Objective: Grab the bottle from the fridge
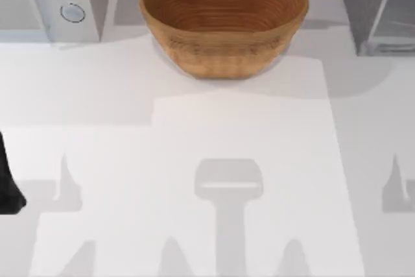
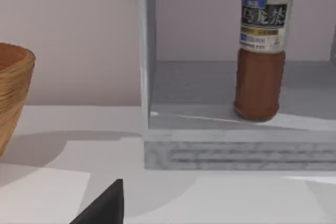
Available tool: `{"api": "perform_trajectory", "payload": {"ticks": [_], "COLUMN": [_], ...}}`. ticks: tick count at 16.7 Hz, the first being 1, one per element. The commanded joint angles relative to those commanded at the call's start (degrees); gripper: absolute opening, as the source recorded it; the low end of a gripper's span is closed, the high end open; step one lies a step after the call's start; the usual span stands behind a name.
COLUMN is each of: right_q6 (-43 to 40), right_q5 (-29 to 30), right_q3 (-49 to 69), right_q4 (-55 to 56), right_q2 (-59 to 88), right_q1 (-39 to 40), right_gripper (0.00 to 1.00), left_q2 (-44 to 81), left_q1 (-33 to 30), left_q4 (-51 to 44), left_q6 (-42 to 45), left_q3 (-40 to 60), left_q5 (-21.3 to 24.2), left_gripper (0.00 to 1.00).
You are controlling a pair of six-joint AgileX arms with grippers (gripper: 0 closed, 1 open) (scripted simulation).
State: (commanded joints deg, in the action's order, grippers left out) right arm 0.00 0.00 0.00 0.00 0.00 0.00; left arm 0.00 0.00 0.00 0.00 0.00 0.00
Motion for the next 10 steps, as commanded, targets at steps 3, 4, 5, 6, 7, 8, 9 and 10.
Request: {"api": "perform_trajectory", "payload": {"ticks": [3, 4, 5, 6, 7, 8, 9, 10], "right_q6": [0.00, -0.01, -0.02, -0.03, -0.03, -0.03, -0.01, 0.02], "right_q5": [-0.24, -0.71, -1.37, -2.22, -3.22, -4.35, -5.61, -6.96], "right_q3": [0.10, 0.32, 0.63, 1.03, 1.50, 2.01, 2.54, 3.07], "right_q4": [0.61, 1.81, 3.62, 6.05, 9.09, 12.72, 16.82, 21.29], "right_q2": [0.58, 1.75, 3.53, 5.91, 8.89, 12.47, 16.64, 21.37], "right_q1": [-0.23, -0.70, -1.39, -2.28, -3.35, -4.57, -5.92, -7.38], "right_gripper": [1.00, 1.00, 1.00, 1.00, 1.00, 1.00, 1.00, 1.00], "left_q2": [0.00, 0.00, 0.00, 0.00, 0.00, 0.00, 0.00, 0.00], "left_q1": [0.00, 0.00, 0.00, 0.00, 0.00, 0.00, 0.00, 0.00], "left_q4": [0.00, 0.00, 0.00, 0.00, 0.00, 0.00, 0.00, 0.00], "left_q6": [0.00, 0.00, 0.00, 0.00, 0.00, 0.00, 0.00, 0.00], "left_q3": [0.00, 0.00, 0.00, 0.00, 0.00, 0.00, 0.00, 0.00], "left_q5": [0.00, 0.00, 0.00, 0.00, 0.00, 0.00, 0.00, 0.00], "left_gripper": [1.00, 1.00, 1.00, 1.00, 1.00, 1.00, 1.00, 1.00]}}
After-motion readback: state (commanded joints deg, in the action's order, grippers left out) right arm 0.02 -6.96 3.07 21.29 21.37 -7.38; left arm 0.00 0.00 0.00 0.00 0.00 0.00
